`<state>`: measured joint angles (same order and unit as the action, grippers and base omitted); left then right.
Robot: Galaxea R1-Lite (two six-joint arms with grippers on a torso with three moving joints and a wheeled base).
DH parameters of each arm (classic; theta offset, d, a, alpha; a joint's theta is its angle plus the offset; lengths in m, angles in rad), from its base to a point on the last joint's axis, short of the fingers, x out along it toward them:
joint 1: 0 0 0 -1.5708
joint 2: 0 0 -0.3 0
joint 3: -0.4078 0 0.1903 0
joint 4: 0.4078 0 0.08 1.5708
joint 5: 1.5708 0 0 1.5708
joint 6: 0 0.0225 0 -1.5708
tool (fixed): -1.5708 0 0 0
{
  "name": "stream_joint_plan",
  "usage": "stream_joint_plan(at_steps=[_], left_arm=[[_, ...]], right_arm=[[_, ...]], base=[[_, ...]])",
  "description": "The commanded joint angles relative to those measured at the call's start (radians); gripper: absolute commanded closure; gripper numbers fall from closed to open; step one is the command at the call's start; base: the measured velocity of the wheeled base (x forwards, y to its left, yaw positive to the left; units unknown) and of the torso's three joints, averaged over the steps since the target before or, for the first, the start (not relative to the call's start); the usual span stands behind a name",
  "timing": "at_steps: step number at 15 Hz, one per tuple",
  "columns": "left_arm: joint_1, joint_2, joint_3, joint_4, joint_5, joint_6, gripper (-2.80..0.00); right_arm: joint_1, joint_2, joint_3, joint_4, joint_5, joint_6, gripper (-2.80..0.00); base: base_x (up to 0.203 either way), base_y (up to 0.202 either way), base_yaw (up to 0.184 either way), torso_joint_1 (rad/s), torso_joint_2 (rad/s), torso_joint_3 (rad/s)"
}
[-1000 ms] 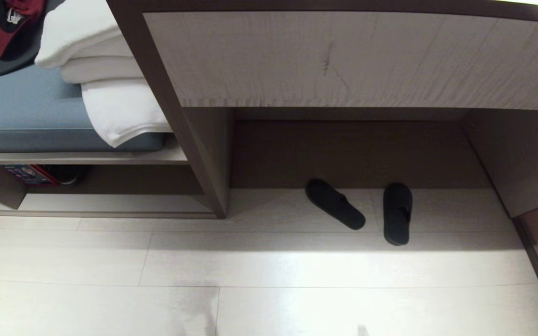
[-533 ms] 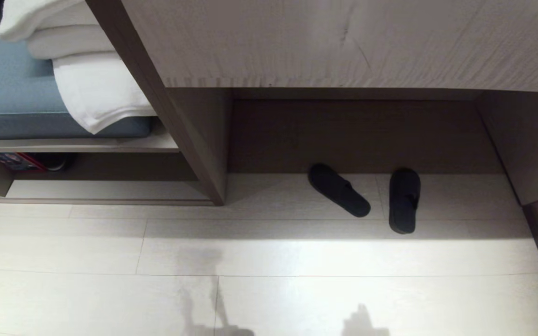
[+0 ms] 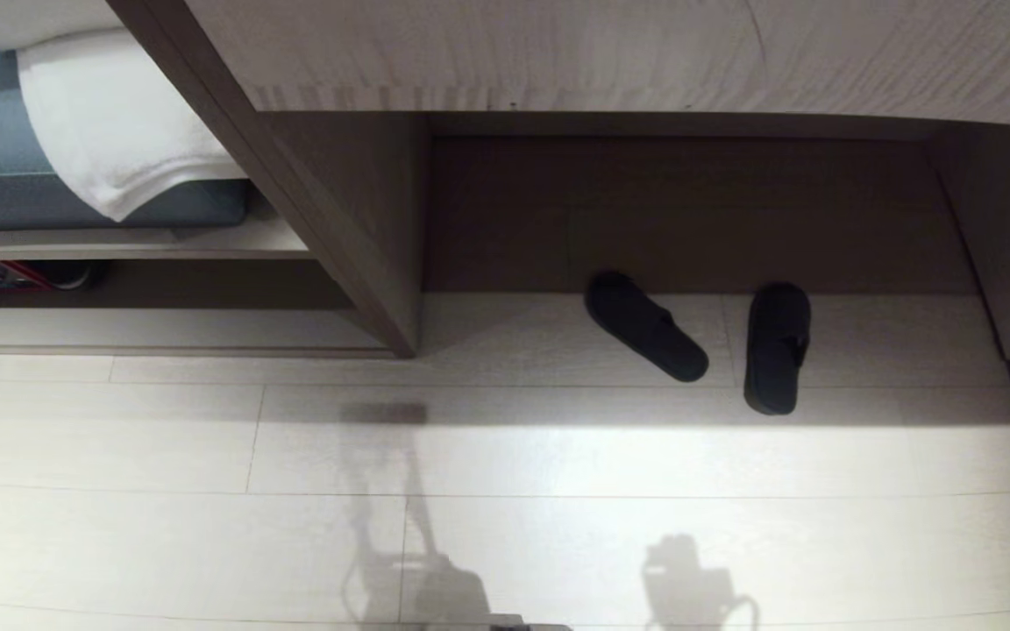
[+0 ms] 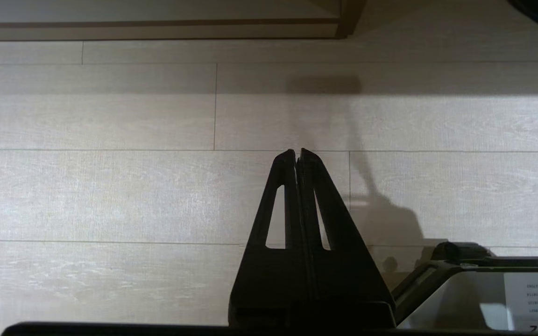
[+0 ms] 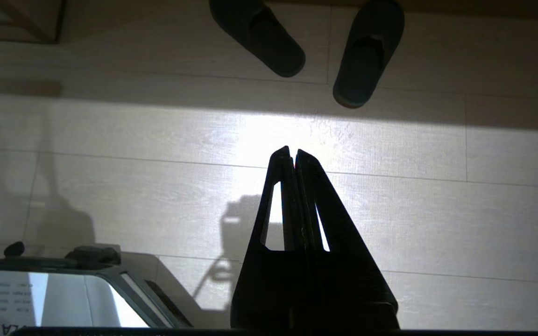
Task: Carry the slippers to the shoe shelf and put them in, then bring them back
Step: Pick up the slippers on the floor
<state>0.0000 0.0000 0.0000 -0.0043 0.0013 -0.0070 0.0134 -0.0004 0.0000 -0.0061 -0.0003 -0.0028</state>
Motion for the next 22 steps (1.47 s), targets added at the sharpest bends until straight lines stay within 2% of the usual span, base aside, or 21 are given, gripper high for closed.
stream_joint_plan(at_steps=[1, 22], left_arm=[[0.0, 0.002, 0.0, 0.0, 0.0, -0.001, 0.0], [0.0, 0.0, 0.0, 0.0, 0.0, 0.001, 0.0]], right_arm=[[0.0, 0.0, 0.002, 0.0, 0.0, 0.0, 0.0], [0.001, 0.0, 0.002, 0.0, 0.0, 0.0, 0.0]], base=[[0.0, 0.0, 0.0, 0.006, 0.0, -0.193], [0.0, 0.0, 0.0, 0.003, 0.0, -0.196]])
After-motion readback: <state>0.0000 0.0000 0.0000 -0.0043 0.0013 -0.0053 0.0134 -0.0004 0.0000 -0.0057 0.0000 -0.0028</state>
